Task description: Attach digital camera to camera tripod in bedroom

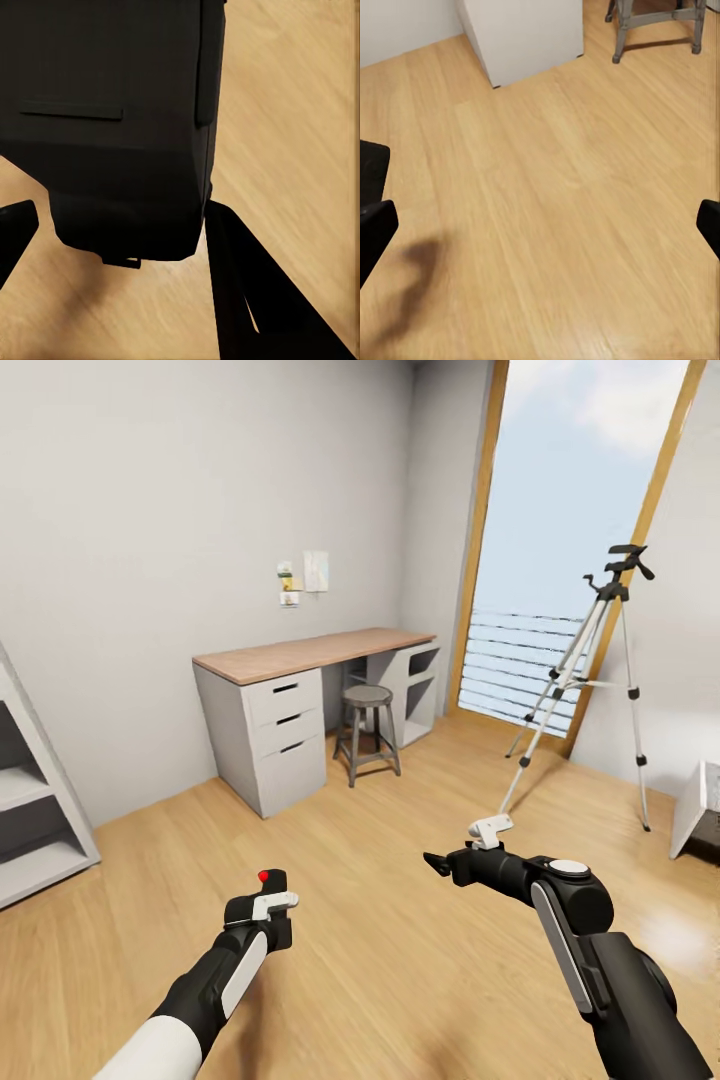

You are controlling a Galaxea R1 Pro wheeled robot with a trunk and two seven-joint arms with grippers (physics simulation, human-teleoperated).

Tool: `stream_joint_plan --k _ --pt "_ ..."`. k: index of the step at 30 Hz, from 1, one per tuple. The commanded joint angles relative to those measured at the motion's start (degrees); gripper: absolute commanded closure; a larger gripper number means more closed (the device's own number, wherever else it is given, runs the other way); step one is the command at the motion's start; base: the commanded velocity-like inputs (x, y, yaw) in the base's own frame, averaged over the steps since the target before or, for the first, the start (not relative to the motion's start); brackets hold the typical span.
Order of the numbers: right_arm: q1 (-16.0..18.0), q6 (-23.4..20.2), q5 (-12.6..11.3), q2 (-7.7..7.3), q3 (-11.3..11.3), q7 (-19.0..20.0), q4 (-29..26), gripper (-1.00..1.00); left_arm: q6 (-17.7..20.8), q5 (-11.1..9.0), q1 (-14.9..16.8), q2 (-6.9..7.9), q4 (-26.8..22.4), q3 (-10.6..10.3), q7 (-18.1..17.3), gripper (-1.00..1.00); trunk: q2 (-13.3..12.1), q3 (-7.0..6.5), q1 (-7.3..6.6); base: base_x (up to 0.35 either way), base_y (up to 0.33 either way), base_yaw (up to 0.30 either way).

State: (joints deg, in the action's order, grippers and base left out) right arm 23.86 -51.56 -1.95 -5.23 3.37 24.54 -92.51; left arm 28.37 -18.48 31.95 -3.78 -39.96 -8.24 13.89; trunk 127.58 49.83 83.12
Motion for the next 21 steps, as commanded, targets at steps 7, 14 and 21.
stream_joint_plan --k 7,14,21 --pt "0.05 -0.29 -0.16 -0.04 -0.22 -0.02 -0.04 -1.00 0.28 -0.41 -0.09 0.04 -0.12 -0.20 0.34 1.00 -2.79 -1.08 -1.55 0.000 0.000 -0.042" --pt "0.02 -0.25 -0.16 -0.06 -0.89 0.00 -0.04 -1.00 0.28 -0.41 -0.13 0.03 -0.12 -0.20 0.27 1.00 -5.60 -2.32 -3.09 0.000 0.000 -0.005" --pt "-0.16 -0.10 -0.16 -1.56 -1.38 0.11 -0.04 -1.00 0.28 -0.37 -0.19 0.01 -0.12 -0.22 0.24 1.00 -8.41 -3.57 -4.63 0.000 0.000 0.000"
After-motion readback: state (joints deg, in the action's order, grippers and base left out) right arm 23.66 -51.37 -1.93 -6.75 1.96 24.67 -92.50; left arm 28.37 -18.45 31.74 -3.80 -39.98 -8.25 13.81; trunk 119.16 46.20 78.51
